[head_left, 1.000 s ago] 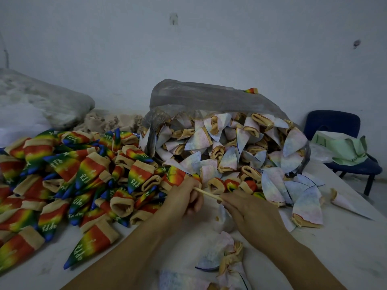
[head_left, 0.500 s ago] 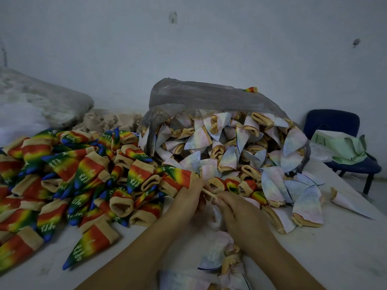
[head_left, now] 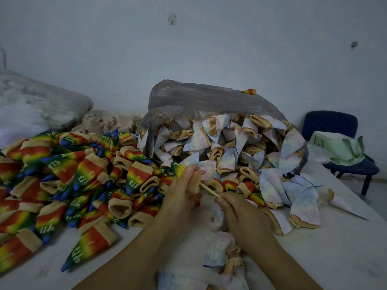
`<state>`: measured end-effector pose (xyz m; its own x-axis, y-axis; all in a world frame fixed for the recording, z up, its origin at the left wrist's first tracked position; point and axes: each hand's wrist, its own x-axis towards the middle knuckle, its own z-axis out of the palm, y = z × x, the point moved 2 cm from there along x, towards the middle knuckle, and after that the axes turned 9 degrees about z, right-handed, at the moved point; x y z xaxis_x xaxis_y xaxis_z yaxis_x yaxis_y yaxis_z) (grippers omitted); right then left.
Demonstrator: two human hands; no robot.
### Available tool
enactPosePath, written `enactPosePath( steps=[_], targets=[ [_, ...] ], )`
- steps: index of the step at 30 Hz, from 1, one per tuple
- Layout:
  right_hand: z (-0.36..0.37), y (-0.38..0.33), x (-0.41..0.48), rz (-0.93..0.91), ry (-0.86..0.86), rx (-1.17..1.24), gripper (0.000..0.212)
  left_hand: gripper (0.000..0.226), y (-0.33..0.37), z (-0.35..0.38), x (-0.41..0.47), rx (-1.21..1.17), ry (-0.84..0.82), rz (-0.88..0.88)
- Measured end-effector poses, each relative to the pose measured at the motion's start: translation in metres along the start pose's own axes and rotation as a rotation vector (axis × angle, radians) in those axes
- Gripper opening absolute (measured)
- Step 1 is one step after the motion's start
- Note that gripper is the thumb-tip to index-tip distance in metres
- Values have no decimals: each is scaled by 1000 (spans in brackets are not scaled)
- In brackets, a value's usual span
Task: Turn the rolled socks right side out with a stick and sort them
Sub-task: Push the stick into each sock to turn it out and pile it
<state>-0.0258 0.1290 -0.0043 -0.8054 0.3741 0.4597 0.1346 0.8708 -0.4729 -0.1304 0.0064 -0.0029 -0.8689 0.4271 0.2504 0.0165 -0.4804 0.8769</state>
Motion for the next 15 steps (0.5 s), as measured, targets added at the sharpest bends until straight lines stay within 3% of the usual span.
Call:
enactPosePath(
  steps=[2,6,10,15],
  targets=[
    [-4,1,-1,-13,9,-3,18,52,0,-2,1,-39,60,4],
    [-12,5,3,-73,-41,-55,19,28,2,-8,3,-25,116,-16],
    [-28,5,9,-153,22,-176,17,47,3,-12,7,72,62,57],
    [-35,-7,4,-179,33,-224,12,57,1,-13,10,189,116,35]
  ],
)
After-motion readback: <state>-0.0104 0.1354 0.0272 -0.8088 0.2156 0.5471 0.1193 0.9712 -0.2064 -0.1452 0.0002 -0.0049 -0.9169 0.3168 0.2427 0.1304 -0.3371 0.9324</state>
